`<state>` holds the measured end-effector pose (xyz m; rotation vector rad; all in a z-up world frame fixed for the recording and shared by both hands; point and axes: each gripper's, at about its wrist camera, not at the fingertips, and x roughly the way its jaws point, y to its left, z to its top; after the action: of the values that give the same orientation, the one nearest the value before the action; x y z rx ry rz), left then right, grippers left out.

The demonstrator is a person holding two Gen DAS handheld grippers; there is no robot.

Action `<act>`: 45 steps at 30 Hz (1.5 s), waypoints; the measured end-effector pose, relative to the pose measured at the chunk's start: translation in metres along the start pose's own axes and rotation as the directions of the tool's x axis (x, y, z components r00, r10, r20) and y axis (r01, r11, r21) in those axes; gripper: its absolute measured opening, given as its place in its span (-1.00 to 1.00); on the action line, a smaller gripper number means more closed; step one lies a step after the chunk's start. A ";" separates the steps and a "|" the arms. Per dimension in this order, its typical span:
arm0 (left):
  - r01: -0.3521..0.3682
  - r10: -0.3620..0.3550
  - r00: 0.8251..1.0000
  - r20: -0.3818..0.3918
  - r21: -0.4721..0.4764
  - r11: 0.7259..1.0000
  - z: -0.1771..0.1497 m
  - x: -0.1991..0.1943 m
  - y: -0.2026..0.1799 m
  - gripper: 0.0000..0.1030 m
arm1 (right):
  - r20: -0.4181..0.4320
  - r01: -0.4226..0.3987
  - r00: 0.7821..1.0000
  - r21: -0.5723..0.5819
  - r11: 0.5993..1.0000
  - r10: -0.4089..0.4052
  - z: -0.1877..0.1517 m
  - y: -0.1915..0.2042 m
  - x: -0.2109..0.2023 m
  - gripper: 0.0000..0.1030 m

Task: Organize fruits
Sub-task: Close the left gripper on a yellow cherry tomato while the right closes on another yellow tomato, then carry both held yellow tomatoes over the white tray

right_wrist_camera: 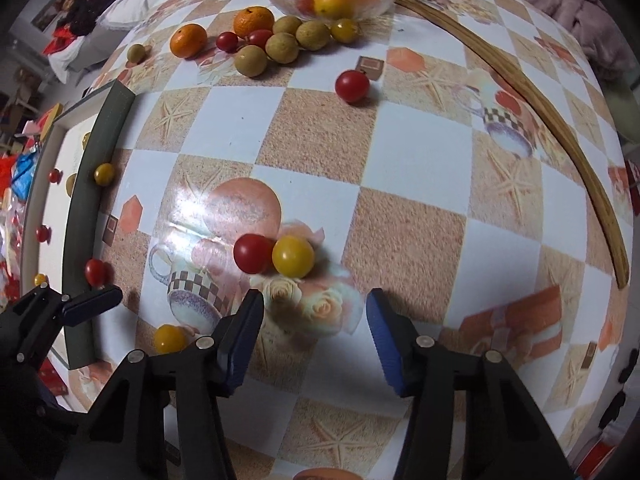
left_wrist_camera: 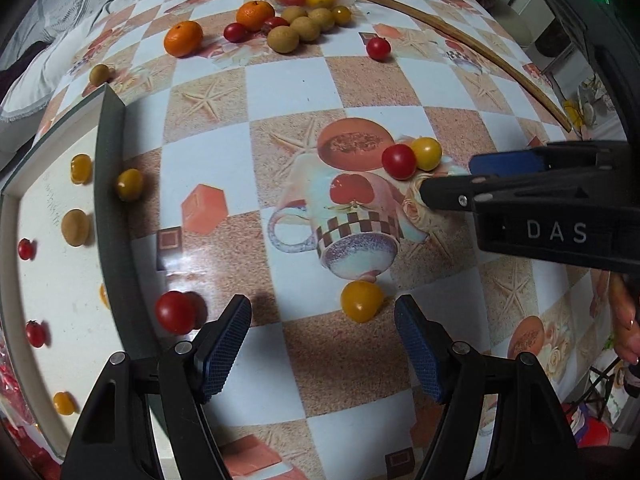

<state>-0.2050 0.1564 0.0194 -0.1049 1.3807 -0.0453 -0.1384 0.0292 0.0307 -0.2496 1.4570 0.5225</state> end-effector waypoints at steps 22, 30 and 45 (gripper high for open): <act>0.060 -0.060 0.998 -0.011 -0.014 0.998 0.023 0.009 -0.015 -0.56 | 0.031 -0.116 0.993 0.022 0.993 0.115 0.014 -0.001 0.000 -0.78; 0.084 -0.084 0.996 -0.012 -0.037 0.996 0.024 0.011 -0.010 -0.56 | 0.037 -0.132 0.991 0.023 0.991 0.131 0.011 -0.002 0.002 -0.77; 0.098 -0.099 0.995 -0.021 -0.057 0.994 0.021 0.008 -0.004 -0.55 | 0.071 -0.168 0.982 -0.073 0.983 0.173 0.038 0.017 0.013 -0.63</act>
<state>-0.1824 0.1529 0.0155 -0.2200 1.4001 -0.0905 -0.1133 0.0639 0.0244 -0.1556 1.3947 0.7135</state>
